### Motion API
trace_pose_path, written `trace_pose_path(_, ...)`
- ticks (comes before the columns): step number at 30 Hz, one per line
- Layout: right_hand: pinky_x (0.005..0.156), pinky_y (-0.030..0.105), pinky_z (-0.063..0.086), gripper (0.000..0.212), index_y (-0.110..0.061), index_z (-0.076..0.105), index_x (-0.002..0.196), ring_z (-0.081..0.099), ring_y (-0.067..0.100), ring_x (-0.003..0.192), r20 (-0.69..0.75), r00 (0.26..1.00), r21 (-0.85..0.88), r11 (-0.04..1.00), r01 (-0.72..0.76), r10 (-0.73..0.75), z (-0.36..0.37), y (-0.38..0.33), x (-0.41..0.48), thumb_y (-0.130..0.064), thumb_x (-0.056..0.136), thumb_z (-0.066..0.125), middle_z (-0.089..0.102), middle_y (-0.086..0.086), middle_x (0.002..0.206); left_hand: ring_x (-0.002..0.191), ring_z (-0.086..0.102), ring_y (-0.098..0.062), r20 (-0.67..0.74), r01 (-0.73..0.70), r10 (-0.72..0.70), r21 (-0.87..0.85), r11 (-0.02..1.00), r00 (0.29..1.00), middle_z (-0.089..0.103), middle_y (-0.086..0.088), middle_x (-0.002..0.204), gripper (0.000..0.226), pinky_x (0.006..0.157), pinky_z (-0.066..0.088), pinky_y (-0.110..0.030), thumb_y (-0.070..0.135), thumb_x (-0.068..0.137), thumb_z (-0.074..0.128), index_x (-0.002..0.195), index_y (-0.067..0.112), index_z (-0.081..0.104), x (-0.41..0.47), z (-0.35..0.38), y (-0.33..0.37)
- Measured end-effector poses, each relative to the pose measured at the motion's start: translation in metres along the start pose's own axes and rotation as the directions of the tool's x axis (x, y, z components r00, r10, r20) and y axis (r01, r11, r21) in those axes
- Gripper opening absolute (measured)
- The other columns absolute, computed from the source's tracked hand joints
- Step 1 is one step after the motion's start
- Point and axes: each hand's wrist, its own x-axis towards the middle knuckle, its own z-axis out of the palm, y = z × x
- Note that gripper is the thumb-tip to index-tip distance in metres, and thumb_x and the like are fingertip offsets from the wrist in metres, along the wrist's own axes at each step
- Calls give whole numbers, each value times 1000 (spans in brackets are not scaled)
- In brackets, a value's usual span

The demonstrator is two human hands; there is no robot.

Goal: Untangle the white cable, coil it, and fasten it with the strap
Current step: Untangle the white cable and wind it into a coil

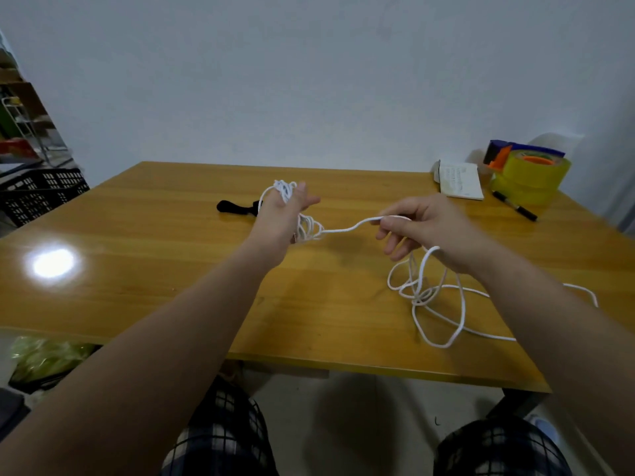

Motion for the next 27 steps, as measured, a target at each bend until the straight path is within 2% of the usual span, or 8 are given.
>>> trace_pose_path(3,54,26,56,20,-10,67,101,62,14,65,117,993,-110,994,3,10,3,-4,0,-2,91,51,68,11,91,102,60,-15,10,195,-202,-324,926,979,61,-7,126,35,80,49,-38,29,99,46,126,6,43,3,2,3)
trace_pose_path(6,63,32,57,23,-18,67,95,61,12,74,218,976,-336,938,81,-7,10,-12,4,-3,93,51,68,0,88,94,60,-25,72,289,-289,-457,841,955,54,-15,128,23,77,49,-39,11,96,49,117,1,46,2,5,7)
trace_pose_path(13,62,26,56,21,-17,65,94,59,8,74,130,979,-479,855,201,-157,4,-25,17,-4,94,48,62,-3,83,106,61,-25,319,232,-164,-185,955,933,65,-17,111,7,94,46,-46,9,93,54,96,5,57,-22,12,16)
trace_pose_path(19,55,24,55,12,-9,65,93,59,7,63,81,987,-382,910,161,-141,-1,-22,18,-8,92,53,61,4,76,55,61,-20,537,153,-130,1,988,834,56,0,56,26,84,46,-57,32,93,53,97,6,50,-36,21,25)
trace_pose_path(22,47,23,49,17,-12,65,71,57,12,46,-75,982,-385,913,132,-173,-3,-21,15,-25,80,70,59,-1,54,38,38,-17,545,67,-129,132,989,829,36,3,43,56,57,40,-34,62,92,34,73,11,41,-45,24,35)
trace_pose_path(24,48,28,42,38,-12,60,60,52,17,45,-139,938,-671,726,147,-319,-10,-16,16,-47,69,70,53,1,47,36,29,-15,558,-24,-114,235,972,822,30,2,45,60,45,27,-27,69,87,35,78,11,46,-50,22,43)
trace_pose_path(26,50,30,37,49,-12,53,56,47,24,48,-79,888,-898,419,134,-452,-14,-11,17,-58,68,65,44,0,47,37,31,-13,631,-178,-110,375,910,768,39,-3,52,56,39,27,-21,57,85,56,88,1,58,-53,21,47)
trace_pose_path(27,51,31,37,50,-14,49,56,46,24,49,-68,894,-923,368,112,-443,-13,-9,18,-59,68,65,43,-1,48,38,34,-13,665,-245,-138,449,859,734,44,-5,55,49,38,29,-20,46,84,64,90,-2,59,-54,22,48)
